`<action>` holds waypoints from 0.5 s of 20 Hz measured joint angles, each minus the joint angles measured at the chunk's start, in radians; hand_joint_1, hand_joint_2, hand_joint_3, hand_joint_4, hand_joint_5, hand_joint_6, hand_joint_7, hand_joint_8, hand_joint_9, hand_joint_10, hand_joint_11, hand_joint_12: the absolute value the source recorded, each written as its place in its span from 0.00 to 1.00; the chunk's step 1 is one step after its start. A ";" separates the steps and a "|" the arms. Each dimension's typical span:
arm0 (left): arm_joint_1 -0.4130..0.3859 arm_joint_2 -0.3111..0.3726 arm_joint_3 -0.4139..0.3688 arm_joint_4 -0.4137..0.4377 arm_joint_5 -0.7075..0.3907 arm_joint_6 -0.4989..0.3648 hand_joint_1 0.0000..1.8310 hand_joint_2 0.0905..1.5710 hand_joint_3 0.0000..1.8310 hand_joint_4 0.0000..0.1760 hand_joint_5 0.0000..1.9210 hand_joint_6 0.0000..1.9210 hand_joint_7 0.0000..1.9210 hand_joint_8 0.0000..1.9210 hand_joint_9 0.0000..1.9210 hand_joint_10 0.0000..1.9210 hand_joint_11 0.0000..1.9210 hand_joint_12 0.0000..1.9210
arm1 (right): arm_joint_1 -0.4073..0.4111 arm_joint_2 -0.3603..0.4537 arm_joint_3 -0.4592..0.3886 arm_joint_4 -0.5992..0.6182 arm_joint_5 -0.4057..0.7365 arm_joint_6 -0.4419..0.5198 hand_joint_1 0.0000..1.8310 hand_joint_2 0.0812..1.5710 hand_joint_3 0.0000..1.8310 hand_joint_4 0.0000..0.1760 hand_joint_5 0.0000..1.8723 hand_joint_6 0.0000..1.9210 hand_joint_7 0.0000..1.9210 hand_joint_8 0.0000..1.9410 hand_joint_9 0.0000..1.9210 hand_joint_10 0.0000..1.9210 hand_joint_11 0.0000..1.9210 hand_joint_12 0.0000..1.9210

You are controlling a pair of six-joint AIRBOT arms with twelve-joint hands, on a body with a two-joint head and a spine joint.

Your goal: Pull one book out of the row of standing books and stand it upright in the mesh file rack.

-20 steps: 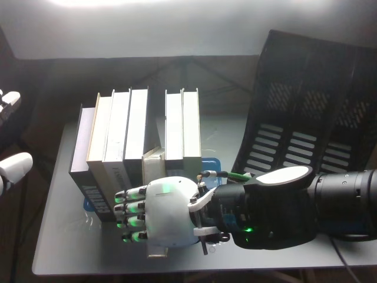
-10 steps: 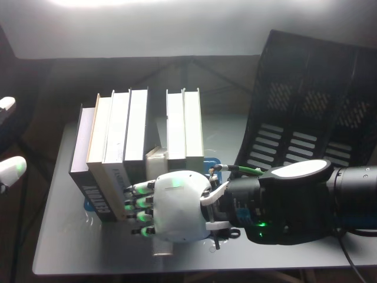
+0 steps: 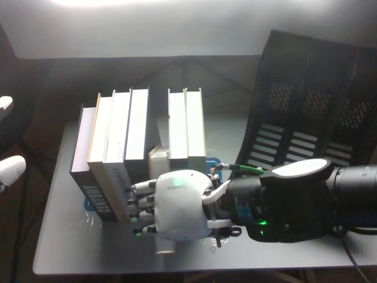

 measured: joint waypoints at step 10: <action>0.000 -0.001 0.001 0.008 -0.002 -0.001 0.00 0.86 0.00 0.26 0.00 0.00 0.00 0.00 0.00 0.00 0.00 0.00 | 0.003 -0.058 0.063 -0.052 0.008 -0.014 0.72 0.77 0.00 0.00 0.44 0.47 0.43 0.76 0.34 0.92 0.38 1.00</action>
